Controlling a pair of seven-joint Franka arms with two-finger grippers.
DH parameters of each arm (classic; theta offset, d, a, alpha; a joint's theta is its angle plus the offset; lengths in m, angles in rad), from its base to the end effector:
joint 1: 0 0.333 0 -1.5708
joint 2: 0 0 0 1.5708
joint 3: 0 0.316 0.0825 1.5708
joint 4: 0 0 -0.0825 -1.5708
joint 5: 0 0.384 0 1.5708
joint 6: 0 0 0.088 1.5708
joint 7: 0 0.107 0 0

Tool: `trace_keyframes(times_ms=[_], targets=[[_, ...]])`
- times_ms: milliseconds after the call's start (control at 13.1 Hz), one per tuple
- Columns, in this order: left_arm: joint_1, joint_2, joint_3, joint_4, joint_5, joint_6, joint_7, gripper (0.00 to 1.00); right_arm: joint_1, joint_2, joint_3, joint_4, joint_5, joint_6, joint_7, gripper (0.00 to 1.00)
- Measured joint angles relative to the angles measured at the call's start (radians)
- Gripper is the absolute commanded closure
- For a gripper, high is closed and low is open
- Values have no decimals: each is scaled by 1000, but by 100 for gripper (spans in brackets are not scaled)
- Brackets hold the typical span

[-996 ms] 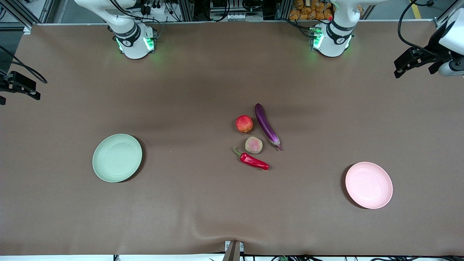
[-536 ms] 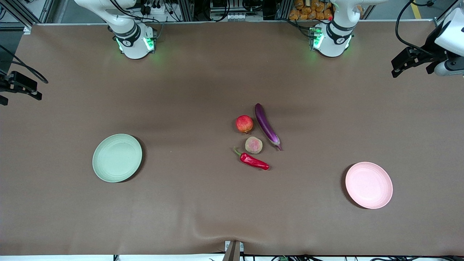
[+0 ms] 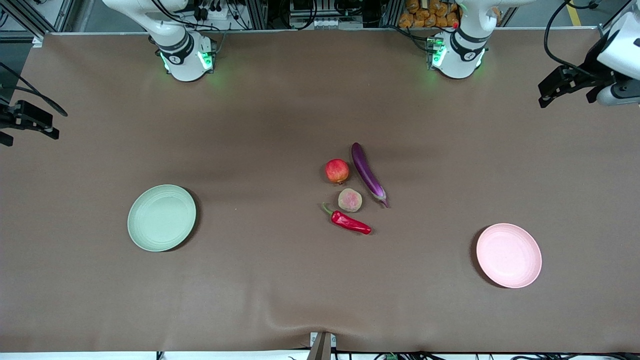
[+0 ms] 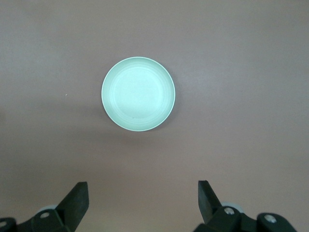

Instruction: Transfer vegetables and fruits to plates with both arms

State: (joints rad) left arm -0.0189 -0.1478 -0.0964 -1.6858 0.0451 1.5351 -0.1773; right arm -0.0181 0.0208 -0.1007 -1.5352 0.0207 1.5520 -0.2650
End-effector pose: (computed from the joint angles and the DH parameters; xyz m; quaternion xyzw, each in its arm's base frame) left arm 0.5008 -0.0569 0.6453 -0.9990 -0.0323 -0.0025 0.0296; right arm 0.5557 -0.0634 0.6281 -0.9973 -0.0732 0.0001 0.0095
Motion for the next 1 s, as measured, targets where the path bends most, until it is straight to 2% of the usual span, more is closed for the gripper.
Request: trace_keyframes(times_ms=[460,996], targets=[[-40,196,-3,-5,0,221,-50,0,0,0,-1,-3,6,0,0,0],[-243,489,-7,17,0,538,-561,0,0,0,-3,-5,6,-1,0,0]])
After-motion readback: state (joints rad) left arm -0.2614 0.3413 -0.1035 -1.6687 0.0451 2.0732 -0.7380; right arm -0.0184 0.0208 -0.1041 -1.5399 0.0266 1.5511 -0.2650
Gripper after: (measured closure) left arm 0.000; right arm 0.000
